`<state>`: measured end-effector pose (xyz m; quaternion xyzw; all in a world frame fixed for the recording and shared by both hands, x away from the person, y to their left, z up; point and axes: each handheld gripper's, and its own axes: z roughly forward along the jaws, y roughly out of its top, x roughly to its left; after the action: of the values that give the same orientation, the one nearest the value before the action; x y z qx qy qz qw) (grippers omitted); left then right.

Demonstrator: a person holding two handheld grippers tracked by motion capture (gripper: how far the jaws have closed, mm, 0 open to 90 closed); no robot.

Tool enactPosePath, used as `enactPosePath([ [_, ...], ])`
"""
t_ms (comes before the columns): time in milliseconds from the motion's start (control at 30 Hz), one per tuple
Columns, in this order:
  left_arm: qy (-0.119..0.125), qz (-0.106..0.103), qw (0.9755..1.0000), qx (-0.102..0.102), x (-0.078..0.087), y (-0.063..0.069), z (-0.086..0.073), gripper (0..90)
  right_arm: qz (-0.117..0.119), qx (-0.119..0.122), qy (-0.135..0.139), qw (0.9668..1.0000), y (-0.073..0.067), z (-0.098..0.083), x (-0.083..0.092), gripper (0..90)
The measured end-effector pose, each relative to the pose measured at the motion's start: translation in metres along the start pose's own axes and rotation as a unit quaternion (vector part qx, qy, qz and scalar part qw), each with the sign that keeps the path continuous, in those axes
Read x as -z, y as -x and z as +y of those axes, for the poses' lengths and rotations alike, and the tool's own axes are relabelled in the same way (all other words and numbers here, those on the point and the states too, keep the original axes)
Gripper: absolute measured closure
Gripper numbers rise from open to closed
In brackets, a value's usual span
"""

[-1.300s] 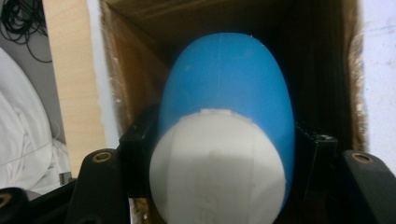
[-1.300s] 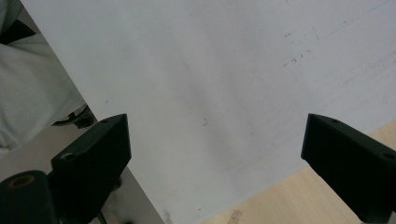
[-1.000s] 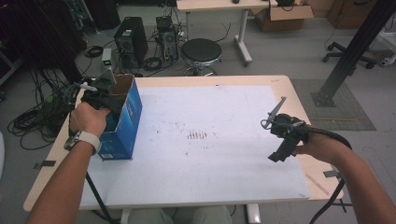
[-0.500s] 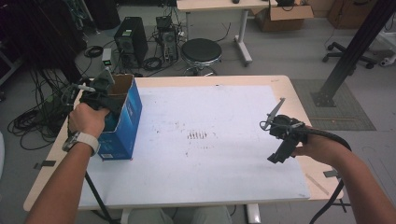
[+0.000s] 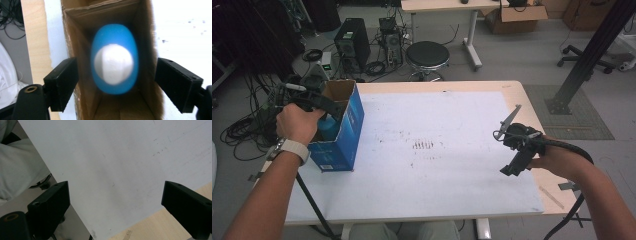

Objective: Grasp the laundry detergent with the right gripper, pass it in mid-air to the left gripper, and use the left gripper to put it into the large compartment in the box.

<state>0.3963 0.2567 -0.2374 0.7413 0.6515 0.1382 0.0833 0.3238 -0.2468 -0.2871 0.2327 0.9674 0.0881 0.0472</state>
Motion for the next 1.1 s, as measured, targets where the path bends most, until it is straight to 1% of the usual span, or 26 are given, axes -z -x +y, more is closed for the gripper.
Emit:
enactPosePath([
  [33,0.002,-0.001,1.0000,-0.002,0.003,0.001,0.000,19.9,0.000,0.000,0.000,1.0000,0.000,0.000,0.000,7.9],
  [67,0.004,-0.002,0.9999,-0.010,0.011,0.004,0.000,17.7,-0.002,0.000,0.000,1.0000,-0.001,-0.001,0.002,7.9],
  [100,0.004,-0.002,0.9999,-0.010,0.011,0.004,0.000,17.4,-0.002,0.000,0.000,1.0000,-0.001,-0.001,0.002,7.9],
  [267,0.008,-0.006,0.9997,-0.023,0.031,0.012,0.001,15.1,-0.005,0.000,0.003,1.0000,-0.002,-0.001,0.006,8.0],
  [367,0.014,-0.012,0.9992,-0.035,0.040,0.020,0.001,14.1,-0.007,0.002,0.006,1.0000,-0.005,-0.001,0.008,8.0],
  [400,0.017,-0.016,0.9988,-0.043,0.046,0.027,0.000,13.0,-0.008,0.002,0.006,0.9999,-0.006,-0.001,0.010,8.0],
  [433,0.017,-0.016,0.9988,-0.043,0.046,0.027,0.000,12.7,-0.008,0.002,0.006,0.9999,-0.006,-0.001,0.010,8.0],
  [500,0.022,-0.020,0.9984,-0.049,0.052,0.033,-0.001,11.6,-0.009,-0.001,0.008,0.9999,-0.008,-0.001,0.012,8.0],
  [533,0.028,-0.025,0.9976,-0.059,0.059,0.040,-0.002,11.4,-0.010,-0.001,0.011,0.9999,-0.009,-0.002,0.014,7.9],
  [567,0.028,-0.025,0.9972,-0.065,0.062,0.043,-0.003,11.2,-0.010,0.001,0.010,0.9999,-0.009,-0.002,0.015,7.9],
  [600,0.028,-0.025,0.9972,-0.065,0.062,0.043,-0.003,10.5,-0.011,0.003,0.012,0.9999,-0.010,-0.002,0.016,7.7],
  [633,0.030,-0.024,0.9968,-0.071,0.065,0.047,-0.003,10.3,-0.011,0.003,0.013,0.9998,-0.011,-0.002,0.017,7.7],
  [667,0.030,-0.028,0.9957,-0.083,0.069,0.054,-0.004,10.1,-0.010,0.003,0.014,0.9998,-0.011,-0.002,0.017,7.7],
  [700,0.030,-0.028,0.9957,-0.083,0.069,0.054,-0.004,9.5,-0.010,0.002,0.014,0.9998,-0.012,-0.002,0.018,7.7],
  [733,0.028,-0.031,0.9951,-0.089,0.071,0.057,-0.005,9.5,-0.010,0.002,0.014,0.9998,-0.012,-0.002,0.018,7.7],
  [800,0.027,-0.038,0.9938,-0.101,0.074,0.064,-0.006,9.2,-0.009,0.003,0.014,0.9999,-0.013,-0.002,0.018,7.6],
  [833,0.026,-0.039,0.9932,-0.107,0.075,0.067,-0.006,8.9,-0.008,0.003,0.013,0.9999,-0.013,-0.002,0.018,7.5],
  [867,0.027,-0.043,0.9918,-0.117,0.077,0.073,-0.007,8.9,-0.009,0.004,0.013,0.9999,-0.014,-0.002,0.018,7.3],
  [900,0.027,-0.043,0.9918,-0.117,0.077,0.073,-0.007,8.8,-0.009,0.004,0.013,0.9999,-0.014,-0.002,0.018,7.3],
  [1000,0.026,-0.051,0.9895,-0.133,0.080,0.081,-0.007,8.5,-0.008,0.000,0.014,0.9999,-0.014,-0.003,0.019,7.4],
  [1100,0.023,-0.053,0.9875,-0.146,0.082,0.088,-0.008,7.8,-0.008,-0.003,0.013,0.9999,-0.014,-0.004,0.019,7.5],
])
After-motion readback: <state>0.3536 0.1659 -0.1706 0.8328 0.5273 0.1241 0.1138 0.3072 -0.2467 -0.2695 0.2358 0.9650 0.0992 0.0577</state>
